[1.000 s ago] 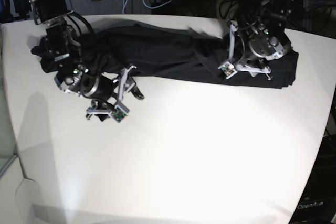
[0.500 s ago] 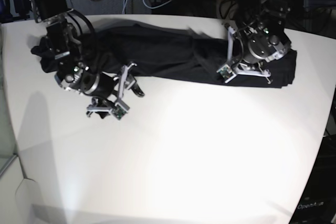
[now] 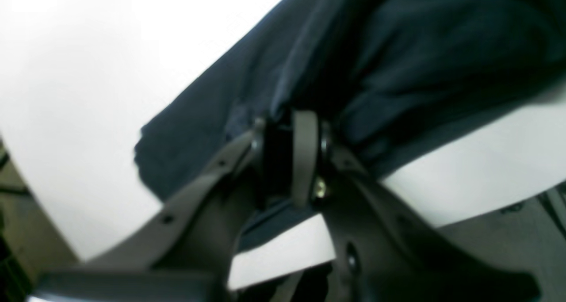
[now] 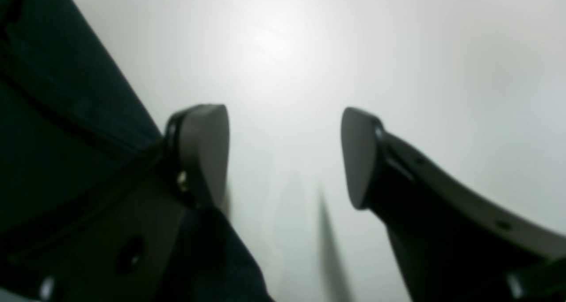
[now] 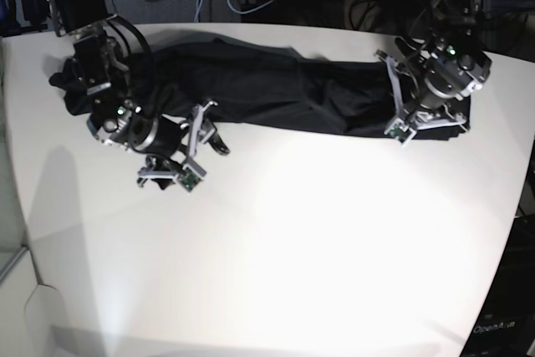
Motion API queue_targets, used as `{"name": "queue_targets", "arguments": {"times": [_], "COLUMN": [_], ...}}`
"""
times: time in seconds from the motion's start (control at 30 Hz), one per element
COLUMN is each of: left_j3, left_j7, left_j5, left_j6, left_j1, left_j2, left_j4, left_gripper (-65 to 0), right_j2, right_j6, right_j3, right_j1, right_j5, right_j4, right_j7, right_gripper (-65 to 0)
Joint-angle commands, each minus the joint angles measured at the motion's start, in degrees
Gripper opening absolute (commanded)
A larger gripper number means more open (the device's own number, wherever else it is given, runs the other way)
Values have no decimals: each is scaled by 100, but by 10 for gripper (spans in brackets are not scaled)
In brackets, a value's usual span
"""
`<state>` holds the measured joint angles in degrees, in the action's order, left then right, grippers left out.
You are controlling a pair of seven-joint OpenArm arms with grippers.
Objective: Fold the T-shirt properly
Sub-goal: 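Pull the strip edge with the left gripper to straighten the shirt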
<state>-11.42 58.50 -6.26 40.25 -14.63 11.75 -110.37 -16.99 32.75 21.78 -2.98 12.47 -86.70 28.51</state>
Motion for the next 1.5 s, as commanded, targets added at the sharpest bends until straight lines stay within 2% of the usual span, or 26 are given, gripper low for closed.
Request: {"name": "queue_targets", "arguments": {"times": [0.0,0.73,1.47], "left_j3": [-67,-1676,-1702], "left_j7": [-70,-70,-70], "left_j5": [42,59,15], "left_j6": [-25,-25,-25], "left_j1": [-9,79,52], "left_j2": [34,60,69], "left_j4": [-124,-379,-291], "left_gripper": [-583,-583,-580], "right_j2": [-28,-28,-72], "right_j6": [-9,-9,-9], "right_j3": [-20,-20,-55], "right_j1": [-110,-137,-119], "right_j5": [67,67,67], "right_j4": [-100,-108,-592], "right_j7": [-148,-157,-122], "right_gripper": [-255,-255,-255]}}
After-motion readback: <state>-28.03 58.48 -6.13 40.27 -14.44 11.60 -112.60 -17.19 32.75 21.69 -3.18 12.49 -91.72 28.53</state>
